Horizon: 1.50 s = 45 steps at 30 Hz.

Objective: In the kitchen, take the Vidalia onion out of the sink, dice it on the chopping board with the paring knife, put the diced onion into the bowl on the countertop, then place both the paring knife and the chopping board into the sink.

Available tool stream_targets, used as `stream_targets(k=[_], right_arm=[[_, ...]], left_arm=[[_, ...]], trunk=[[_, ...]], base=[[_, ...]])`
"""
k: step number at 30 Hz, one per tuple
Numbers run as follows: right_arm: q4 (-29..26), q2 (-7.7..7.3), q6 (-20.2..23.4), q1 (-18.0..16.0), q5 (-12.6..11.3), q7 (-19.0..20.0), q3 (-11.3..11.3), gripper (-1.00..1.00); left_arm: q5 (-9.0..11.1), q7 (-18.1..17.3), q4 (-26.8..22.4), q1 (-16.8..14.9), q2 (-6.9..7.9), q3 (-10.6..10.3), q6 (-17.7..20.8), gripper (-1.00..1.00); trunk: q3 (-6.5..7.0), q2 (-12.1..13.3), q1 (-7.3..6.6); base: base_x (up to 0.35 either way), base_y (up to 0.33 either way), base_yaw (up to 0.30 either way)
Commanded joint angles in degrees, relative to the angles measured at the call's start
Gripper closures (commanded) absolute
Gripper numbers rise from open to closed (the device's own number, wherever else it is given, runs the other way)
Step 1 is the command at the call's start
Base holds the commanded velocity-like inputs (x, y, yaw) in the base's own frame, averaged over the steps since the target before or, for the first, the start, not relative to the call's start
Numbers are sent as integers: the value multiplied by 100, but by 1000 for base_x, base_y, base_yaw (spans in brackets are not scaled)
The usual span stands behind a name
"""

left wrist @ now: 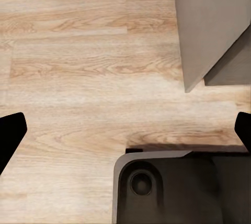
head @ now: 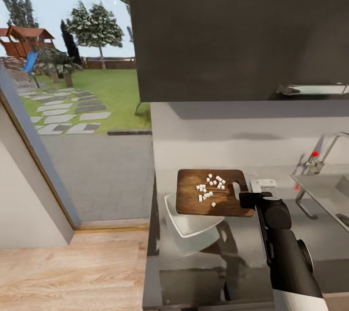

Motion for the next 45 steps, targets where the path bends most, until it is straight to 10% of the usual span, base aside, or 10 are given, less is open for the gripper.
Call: stream_targets(k=[1,45], right_arm=[[-7,7,19,-6,59,59,-9,100],[2,5,-30,-6,51,76,16,100]], left_arm=[[17,55,-11,0,7,-50,-5,-100],[17,55,-11,0,7,-51,-11,-100]], trunk=[[-2,-11,4],[287,-11,4]], base=[[17,39,0],[20,75,0]])
